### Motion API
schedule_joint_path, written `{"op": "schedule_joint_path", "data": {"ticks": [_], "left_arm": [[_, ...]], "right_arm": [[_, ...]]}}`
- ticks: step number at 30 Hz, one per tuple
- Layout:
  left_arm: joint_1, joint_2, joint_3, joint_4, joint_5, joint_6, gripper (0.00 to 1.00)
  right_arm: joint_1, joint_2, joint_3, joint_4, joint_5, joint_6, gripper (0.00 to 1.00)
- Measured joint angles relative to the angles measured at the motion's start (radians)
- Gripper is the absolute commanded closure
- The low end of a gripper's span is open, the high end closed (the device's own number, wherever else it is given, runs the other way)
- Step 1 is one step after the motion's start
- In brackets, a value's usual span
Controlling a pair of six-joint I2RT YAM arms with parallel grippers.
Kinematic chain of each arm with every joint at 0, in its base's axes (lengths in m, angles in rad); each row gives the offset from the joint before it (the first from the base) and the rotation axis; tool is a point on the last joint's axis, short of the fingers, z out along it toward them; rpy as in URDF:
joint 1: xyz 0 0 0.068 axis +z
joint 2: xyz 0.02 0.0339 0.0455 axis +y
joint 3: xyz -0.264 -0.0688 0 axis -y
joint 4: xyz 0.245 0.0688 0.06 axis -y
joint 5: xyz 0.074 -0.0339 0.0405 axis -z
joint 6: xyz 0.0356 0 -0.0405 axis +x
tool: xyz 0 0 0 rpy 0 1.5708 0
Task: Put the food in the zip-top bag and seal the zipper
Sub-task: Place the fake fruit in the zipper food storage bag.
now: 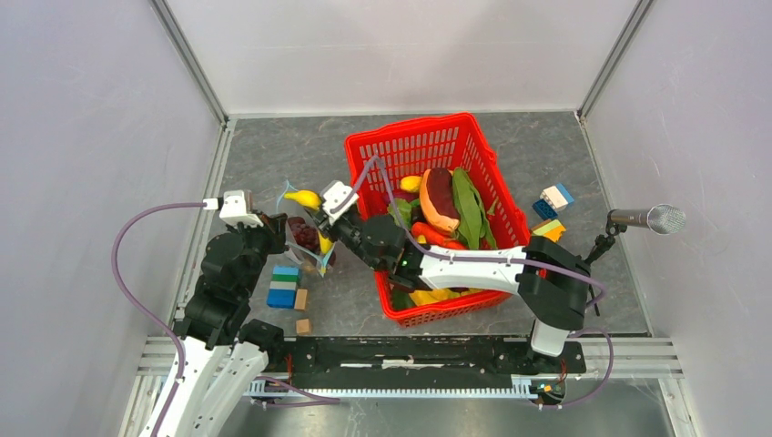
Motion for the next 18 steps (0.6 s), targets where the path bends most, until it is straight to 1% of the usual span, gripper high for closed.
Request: {"op": "schedule_joint_path", "data": {"ticks": [5,6,9,11,13,15,16,17,18], "left_arm": [[0.000,0.000,0.000,0.000,-0.002,0.000,0.98],[0.000,0.000,0.000,-0.001,-0.003,0.000,0.98],[0.000,0.000,0.000,-0.003,-0.004,0.000,0.98],[0.000,0.000,0.000,-0.003,-0.004,0.000,0.98],[0.000,0.000,0.000,-0.003,-0.004,0.000,0.98],[0.000,0.000,0.000,-0.003,-0.005,0.000,0.98],[0.000,0.000,0.000,-0.003,-0.007,0.000,0.98],[0.000,0.000,0.000,-0.003,-0.010,0.000,0.98],[0.001,0.000,0.000,-0.002,-0.015,0.000,0.98]], "right_arm": [[0.000,0.034,0.124,-0.171,0.008,0.007,0.95],[0.000,0.035,0.129,-0.189,0.008,0.010,0.93],[0.000,0.035,0.130,-0.219,0.003,0.018,0.78],[0.000,0.035,0.132,-0.243,-0.011,0.018,0.77],[0.000,0.042,0.170,-0.317,-0.028,0.017,0.76],[0.000,0.066,0.250,-0.397,-0.049,0.014,0.70],[0.000,0.082,0.298,-0.441,-0.055,0.013,0.70],[0.000,0.099,0.346,-0.480,-0.063,0.010,0.66],[0.000,0.114,0.387,-0.516,-0.068,0.008,0.56]]}}
